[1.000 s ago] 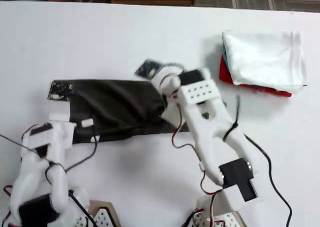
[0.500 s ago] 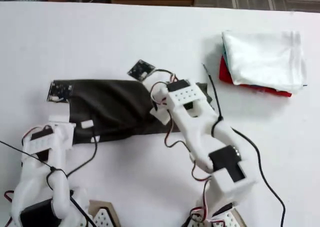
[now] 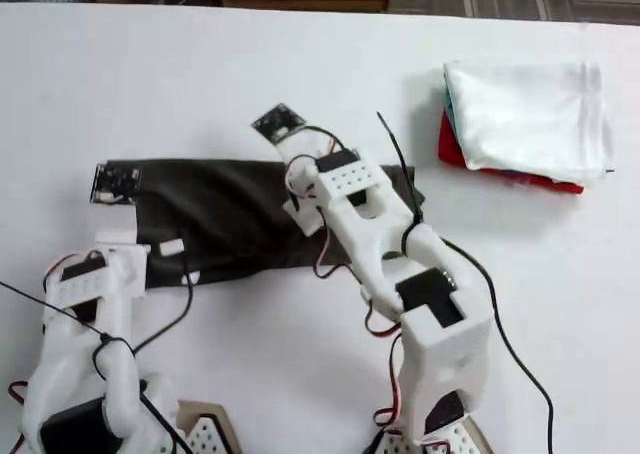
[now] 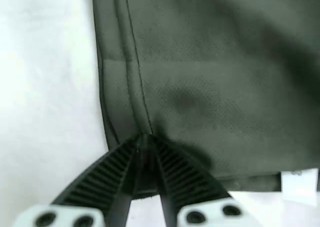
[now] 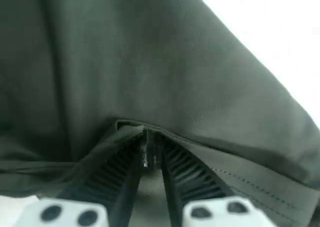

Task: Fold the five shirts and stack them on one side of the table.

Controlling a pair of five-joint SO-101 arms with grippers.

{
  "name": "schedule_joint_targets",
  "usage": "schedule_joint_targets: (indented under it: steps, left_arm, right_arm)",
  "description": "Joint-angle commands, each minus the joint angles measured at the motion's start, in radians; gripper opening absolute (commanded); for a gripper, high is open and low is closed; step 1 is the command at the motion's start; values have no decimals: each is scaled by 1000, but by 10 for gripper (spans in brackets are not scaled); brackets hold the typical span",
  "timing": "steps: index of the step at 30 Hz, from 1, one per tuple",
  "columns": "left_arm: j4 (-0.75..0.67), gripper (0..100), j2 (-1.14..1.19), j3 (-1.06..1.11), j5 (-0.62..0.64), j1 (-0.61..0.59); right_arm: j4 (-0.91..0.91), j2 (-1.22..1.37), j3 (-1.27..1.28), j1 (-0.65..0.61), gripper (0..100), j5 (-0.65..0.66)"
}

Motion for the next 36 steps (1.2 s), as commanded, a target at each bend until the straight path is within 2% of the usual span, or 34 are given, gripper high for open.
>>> schedule_joint_targets:
  steps: [1, 6, 14, 18, 21, 27, 34, 36]
  left_arm:
    - [-17, 24, -26, -2, 14, 11]
    - [-17, 24, -26, -2, 14, 11]
    - [-17, 24, -26, -2, 15, 11]
    - [-17, 24, -26, -2, 15, 11]
    - [-17, 24, -26, -2, 17, 9]
    - [-17, 24, -26, -2, 17, 9]
    - [-17, 24, -26, -2, 17, 9]
    - [-17, 24, -26, -2, 17, 9]
  right_arm:
    - [2, 4, -34, -2, 21, -6]
    - [134, -151, -114, 28, 21, -6]
    - [357, -470, -118, 154, 21, -5]
    - [404, -619, 12, 177, 21, 71]
    - [321, -740, 255, 186, 21, 92]
    - [-25, -960, 815, 262, 21, 92]
    - [-251, -1089, 1103, 329, 21, 89]
    - [-338, -1089, 1175, 332, 21, 51]
